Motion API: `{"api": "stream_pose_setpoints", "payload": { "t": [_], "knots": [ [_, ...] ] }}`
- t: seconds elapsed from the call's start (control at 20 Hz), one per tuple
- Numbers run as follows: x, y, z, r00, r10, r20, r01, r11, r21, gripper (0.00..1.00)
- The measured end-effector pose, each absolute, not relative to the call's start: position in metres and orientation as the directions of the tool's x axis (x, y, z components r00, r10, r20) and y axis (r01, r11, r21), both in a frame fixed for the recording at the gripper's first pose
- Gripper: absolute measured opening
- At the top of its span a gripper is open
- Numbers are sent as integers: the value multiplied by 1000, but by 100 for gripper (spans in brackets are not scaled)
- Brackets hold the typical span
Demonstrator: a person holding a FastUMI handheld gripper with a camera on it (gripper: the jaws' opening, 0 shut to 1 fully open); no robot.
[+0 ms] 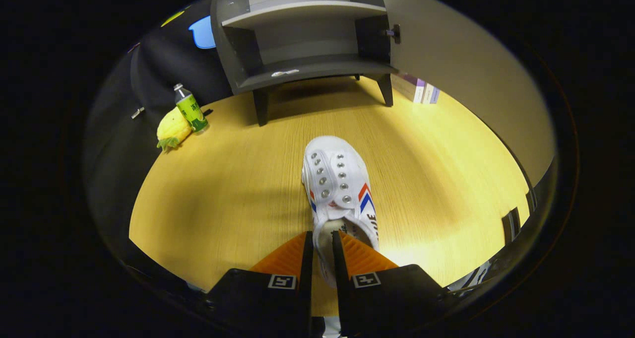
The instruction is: Open the shoe cabinet door, grab the shoes and put them into the shoe cabinet, then close the shoe cabinet door.
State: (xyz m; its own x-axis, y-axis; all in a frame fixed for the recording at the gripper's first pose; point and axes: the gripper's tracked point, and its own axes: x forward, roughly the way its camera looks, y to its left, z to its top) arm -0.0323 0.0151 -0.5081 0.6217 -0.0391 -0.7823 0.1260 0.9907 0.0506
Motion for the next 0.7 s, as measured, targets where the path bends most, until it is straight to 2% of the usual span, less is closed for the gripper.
{"api": "stream_pose_setpoints", "payload": {
  "t": [0.7],
  "knots": [
    [-3,26,-516,697,-14,-717,147,981,124,26]
  ]
}}
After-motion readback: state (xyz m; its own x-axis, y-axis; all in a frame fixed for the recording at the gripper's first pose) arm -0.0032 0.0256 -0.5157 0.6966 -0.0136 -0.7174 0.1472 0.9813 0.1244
